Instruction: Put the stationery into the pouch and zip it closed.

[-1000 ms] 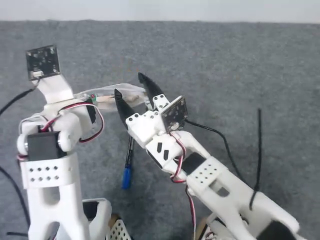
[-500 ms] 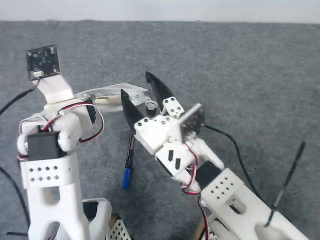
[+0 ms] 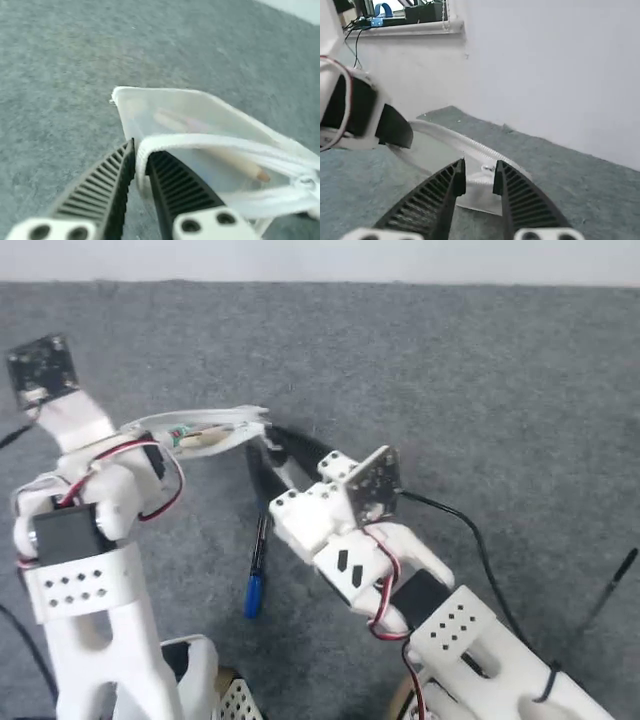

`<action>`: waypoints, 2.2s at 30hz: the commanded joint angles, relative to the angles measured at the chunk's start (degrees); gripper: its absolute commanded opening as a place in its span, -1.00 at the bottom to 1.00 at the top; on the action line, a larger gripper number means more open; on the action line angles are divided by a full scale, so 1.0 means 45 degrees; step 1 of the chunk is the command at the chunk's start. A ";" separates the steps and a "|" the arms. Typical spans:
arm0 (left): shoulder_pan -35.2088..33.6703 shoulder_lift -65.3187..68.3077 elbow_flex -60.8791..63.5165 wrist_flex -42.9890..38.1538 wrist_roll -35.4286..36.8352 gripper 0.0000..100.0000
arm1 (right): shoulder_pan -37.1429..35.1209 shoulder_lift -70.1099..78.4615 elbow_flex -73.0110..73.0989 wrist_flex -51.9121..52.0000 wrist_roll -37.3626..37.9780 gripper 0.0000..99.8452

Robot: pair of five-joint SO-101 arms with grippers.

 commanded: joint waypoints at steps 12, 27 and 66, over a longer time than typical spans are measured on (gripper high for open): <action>-0.3009 -0.0059 -0.0127 -0.1289 0.1211 -0.98 | -0.1241 -0.0186 -0.2129 0.5792 -0.2286 -0.83; -0.3751 -0.0059 -0.0107 -0.1524 0.1504 -0.98 | -0.1670 0.7922 -0.5587 0.6789 -0.3556 -0.83; -0.3731 -0.0059 0.0088 -0.1543 0.1426 -0.98 | 0.0557 1.5541 -1.6000 1.6459 -0.4591 -0.99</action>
